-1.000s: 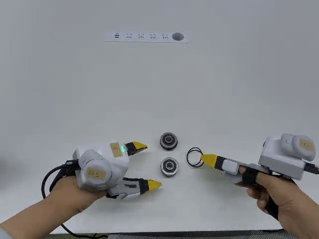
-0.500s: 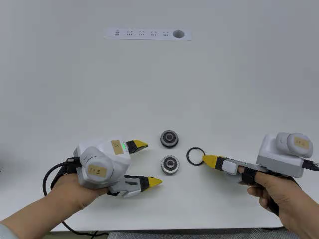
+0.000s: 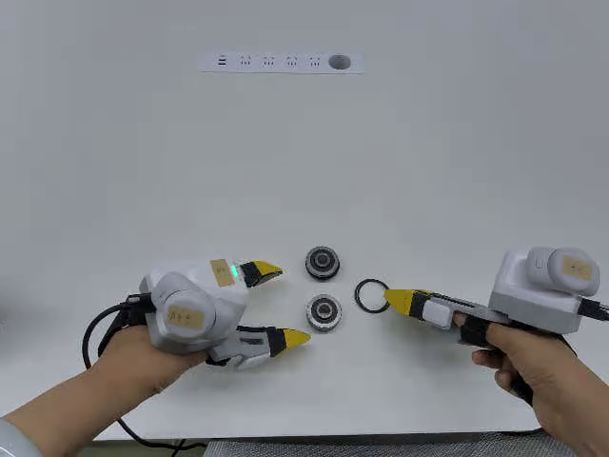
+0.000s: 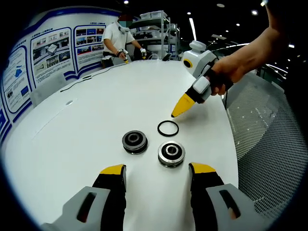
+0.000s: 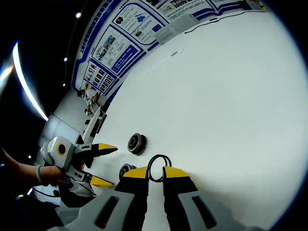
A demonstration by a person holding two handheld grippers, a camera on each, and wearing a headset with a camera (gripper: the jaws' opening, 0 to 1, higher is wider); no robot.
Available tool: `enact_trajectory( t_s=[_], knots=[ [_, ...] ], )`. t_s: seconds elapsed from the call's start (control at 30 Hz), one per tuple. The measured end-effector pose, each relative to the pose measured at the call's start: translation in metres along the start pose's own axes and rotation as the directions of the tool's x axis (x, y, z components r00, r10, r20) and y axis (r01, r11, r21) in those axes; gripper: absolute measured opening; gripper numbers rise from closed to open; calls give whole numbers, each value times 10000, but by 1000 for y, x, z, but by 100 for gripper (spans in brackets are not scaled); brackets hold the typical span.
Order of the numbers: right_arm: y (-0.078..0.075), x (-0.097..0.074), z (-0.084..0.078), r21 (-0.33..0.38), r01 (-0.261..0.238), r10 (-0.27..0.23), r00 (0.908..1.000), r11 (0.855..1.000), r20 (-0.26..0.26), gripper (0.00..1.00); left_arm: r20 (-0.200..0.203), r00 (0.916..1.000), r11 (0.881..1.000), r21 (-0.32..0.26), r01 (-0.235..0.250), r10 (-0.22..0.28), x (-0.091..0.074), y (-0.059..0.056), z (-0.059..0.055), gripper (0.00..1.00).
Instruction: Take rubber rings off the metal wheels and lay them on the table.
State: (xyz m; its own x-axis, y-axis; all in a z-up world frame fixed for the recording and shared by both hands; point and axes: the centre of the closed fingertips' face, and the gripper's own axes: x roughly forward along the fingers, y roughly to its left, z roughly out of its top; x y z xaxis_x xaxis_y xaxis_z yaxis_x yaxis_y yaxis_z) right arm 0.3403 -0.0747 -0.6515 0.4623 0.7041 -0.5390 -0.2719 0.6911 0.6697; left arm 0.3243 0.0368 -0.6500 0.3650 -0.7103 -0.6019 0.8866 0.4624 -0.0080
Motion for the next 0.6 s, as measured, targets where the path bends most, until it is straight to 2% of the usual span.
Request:
enact_trajectory(
  t_s=[0.13,0.33,0.43,0.6],
  knots=[
    [4,2,0,-11,-74,74,10000,10000,-22,12,62,9999,9999,18,-137,137,1,7,5,53],
    [9,5,0,-38,-232,231,9997,9997,-49,12,231,9988,9991,-65,-428,429,4,20,17,47],
    [11,6,-1,-36,-315,314,9995,9995,-79,12,288,9985,9989,-5,-468,468,8,22,24,45],
    [11,8,1,-38,-395,395,9992,9992,-87,12,230,9987,9989,152,-454,451,15,25,29,43]
  ],
)
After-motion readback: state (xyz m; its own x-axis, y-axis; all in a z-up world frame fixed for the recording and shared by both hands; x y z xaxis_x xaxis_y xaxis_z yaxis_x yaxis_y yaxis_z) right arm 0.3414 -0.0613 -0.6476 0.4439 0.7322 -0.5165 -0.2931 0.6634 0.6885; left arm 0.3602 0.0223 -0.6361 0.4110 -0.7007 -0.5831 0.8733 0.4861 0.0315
